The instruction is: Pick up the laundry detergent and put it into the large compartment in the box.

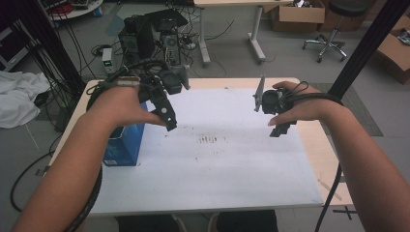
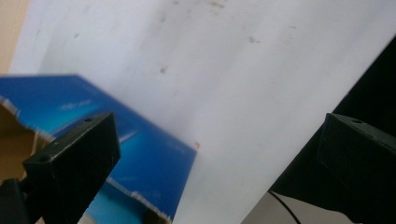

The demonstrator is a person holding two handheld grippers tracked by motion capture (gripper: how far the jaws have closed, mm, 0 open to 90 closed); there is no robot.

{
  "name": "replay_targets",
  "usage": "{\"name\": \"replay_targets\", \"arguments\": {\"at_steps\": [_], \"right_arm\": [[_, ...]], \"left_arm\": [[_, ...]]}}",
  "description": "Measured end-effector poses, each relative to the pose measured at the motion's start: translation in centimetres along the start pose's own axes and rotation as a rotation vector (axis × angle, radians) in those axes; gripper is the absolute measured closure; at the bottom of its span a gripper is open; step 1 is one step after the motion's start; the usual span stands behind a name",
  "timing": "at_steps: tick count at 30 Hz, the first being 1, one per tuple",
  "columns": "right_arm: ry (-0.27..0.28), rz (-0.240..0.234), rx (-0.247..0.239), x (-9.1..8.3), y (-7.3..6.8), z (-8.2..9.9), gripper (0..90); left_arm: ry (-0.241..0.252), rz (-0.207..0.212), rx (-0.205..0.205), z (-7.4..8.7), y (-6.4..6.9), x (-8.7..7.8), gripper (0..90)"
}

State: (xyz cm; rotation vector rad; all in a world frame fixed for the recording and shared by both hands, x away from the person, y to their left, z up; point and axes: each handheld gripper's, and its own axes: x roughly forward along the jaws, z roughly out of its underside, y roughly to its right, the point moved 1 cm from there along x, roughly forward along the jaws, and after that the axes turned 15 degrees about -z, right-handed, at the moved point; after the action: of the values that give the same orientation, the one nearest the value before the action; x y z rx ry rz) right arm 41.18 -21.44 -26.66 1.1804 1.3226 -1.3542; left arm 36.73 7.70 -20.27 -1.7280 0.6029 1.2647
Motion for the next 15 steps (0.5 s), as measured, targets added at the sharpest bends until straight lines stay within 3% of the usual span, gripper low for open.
{"name": "replay_targets", "arguments": {"at_steps": [8, 9, 11, 12, 14, 15], "right_arm": [[-0.005, -0.008, 0.002, 0.0, -0.1, 0.0, 15.9], [-0.004, -0.009, 0.001, 0.1, -0.1, 0.0, 15.9], [-0.007, -0.011, -0.002, 0.2, -0.4, -0.2, 15.9], [-0.01, -0.011, -0.007, 0.3, -0.5, -0.3, 15.9], [-0.012, -0.014, -0.011, 0.4, -0.5, -0.3, 15.9], [-0.024, -0.015, -0.015, 0.6, -0.7, -0.4, 15.9]], "left_arm": [[0.062, 0.058, 0.184, -1.0, 2.3, 0.9, 0.1], [0.062, 0.058, 0.184, -1.0, 2.3, 0.9, 0.1], [0.082, 0.078, 0.232, -1.0, 2.8, 1.0, 0.1], [0.094, 0.086, 0.283, -1.1, 3.2, 1.1, 0.1], [0.098, 0.087, 0.305, -1.2, 3.4, 1.1, 0.1], [0.103, 0.093, 0.356, -1.4, 3.7, 1.2, 0.1]]}}
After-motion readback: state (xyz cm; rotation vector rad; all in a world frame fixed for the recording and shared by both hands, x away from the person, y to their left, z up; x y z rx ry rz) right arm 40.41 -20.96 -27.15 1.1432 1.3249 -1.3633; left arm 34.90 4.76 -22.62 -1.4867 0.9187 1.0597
